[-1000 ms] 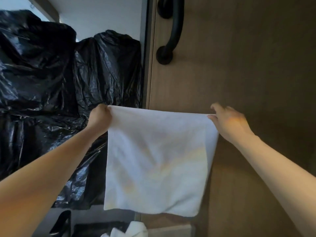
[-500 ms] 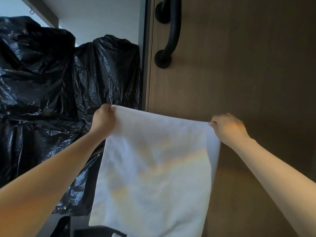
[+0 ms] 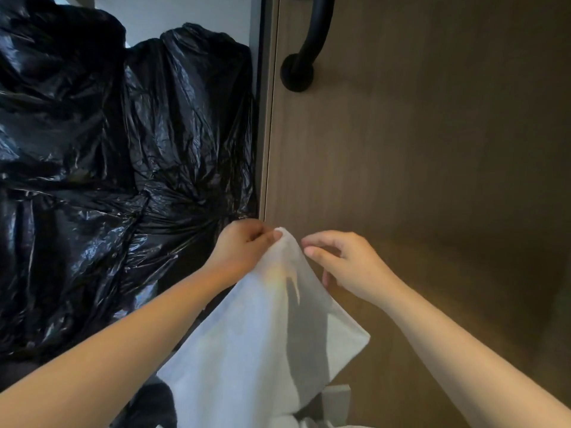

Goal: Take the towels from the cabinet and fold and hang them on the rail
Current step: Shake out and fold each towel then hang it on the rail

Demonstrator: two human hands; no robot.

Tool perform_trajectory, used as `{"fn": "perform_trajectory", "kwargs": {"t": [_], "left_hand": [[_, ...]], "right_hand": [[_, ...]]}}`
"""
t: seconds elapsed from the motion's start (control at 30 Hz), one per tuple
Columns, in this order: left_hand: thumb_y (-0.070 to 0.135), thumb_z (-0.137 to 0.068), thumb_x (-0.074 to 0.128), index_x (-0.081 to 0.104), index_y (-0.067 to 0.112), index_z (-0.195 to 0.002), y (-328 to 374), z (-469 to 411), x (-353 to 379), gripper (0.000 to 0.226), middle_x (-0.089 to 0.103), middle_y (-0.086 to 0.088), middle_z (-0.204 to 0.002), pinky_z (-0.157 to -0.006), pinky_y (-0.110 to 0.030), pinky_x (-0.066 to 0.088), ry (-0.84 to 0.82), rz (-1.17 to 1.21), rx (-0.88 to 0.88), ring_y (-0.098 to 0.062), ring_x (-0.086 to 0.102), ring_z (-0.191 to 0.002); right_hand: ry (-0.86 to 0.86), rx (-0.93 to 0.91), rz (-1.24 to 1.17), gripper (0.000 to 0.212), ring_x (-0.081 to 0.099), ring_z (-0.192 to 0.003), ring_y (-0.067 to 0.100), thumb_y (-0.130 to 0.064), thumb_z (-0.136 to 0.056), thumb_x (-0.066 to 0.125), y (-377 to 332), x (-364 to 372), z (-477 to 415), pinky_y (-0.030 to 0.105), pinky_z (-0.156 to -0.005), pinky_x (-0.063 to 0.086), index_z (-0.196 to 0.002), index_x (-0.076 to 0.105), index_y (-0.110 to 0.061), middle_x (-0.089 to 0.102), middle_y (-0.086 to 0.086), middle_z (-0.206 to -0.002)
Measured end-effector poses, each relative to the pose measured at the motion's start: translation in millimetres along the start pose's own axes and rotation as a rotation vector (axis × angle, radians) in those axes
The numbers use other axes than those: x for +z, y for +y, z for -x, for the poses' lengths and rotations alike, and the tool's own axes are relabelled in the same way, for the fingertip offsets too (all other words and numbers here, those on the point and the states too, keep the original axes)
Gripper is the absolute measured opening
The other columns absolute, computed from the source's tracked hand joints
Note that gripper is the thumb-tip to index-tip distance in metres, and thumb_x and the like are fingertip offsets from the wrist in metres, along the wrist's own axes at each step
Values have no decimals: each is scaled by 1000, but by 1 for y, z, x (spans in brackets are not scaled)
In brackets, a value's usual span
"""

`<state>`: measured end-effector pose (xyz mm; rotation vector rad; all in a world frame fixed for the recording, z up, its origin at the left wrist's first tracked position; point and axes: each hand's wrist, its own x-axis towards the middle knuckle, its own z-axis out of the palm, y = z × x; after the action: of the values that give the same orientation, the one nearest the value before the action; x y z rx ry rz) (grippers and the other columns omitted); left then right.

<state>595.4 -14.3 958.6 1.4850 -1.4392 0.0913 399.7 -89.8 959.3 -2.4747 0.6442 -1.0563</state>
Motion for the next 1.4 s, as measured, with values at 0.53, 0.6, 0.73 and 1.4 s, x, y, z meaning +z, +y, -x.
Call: {"fn": "perform_trajectory", "kwargs": {"t": [0.53,0.6,0.73,1.4], "left_hand": [[22,-83,75,66,27,-100,-12,46,0,21,73,9,-80,-71,-18,53,-123,244,-147,-5,69,-75],[16,-80,77,68,24,-94,-17,52,-2,19,73,8,-79,-68,-15,51,-96,279,-162,-6,69,-73],[9,-79,77,72,20,-86,-16,58,1,14,72,1,-82,-72,-15,54,-75,321,-134,-9,68,-75],[42,-88,64,75,20,-76,-34,73,9,28,69,-10,-72,-61,-34,54,-292,133,-43,-25,65,-67]], "right_hand": [[114,107,-267,30,53,-51,7,-32,-98,54,13,48,17,20,-58,42,-72,64,-19,59,-1,-52],[104,108,-294,30,52,-48,6,-31,-97,55,12,49,21,17,-56,42,-70,64,-24,57,-5,-51],[66,91,-363,23,51,-46,7,-32,-97,57,1,46,21,15,-49,42,-81,71,-24,59,-10,-55],[286,164,-338,27,51,-51,9,-36,-98,54,5,10,10,20,-52,42,-88,68,-17,59,6,-58]]}}
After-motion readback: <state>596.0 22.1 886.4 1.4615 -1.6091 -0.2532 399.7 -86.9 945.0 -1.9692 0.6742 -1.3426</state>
